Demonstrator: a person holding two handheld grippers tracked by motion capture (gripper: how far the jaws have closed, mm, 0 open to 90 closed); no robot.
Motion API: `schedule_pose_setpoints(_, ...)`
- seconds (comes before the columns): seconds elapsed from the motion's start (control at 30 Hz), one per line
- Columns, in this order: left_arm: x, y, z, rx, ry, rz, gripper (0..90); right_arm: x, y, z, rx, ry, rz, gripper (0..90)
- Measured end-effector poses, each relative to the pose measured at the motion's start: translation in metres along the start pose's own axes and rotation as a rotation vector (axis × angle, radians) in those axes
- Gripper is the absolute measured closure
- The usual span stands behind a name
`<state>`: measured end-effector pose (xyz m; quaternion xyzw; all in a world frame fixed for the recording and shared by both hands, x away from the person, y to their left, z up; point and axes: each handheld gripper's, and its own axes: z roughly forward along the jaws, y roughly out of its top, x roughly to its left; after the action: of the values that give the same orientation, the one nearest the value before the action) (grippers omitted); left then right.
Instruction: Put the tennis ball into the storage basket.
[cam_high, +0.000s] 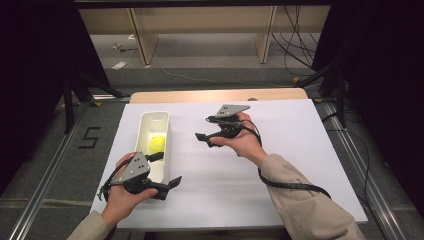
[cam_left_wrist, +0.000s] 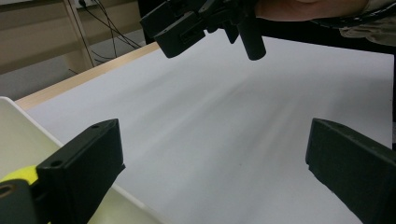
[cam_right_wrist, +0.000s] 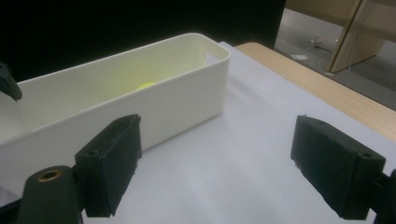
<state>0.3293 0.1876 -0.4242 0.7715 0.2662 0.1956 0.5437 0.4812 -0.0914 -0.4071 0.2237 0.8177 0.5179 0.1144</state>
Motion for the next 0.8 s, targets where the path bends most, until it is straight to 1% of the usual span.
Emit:
schedule_pose_setpoints(0.37, 0.0, 0.0, 0.0, 0.0, 0.0, 0.0, 3.7, -0.006, -0.01, -0.015, -0.005, -0.02, 0.012, 17.2)
schedule_pose_setpoints(0.53, 0.0, 0.0, 0.0, 0.001, 0.001, 0.0, 3.7, -0.009, -0.016, -0.023, -0.005, -0.028, 0.029, 17.1)
schedule_pose_setpoints(0.6, 0.0, 0.0, 0.0, 0.0, 0.001, -0.001, 3.7, -0.011, -0.019, -0.028, -0.003, -0.037, 0.03, 17.2)
schedule_pose_setpoints(0.8, 0.0, 0.0, 0.001, 0.001, 0.001, 0.0, 3.7, -0.015, -0.024, -0.036, 0.001, -0.045, 0.041, 17.2)
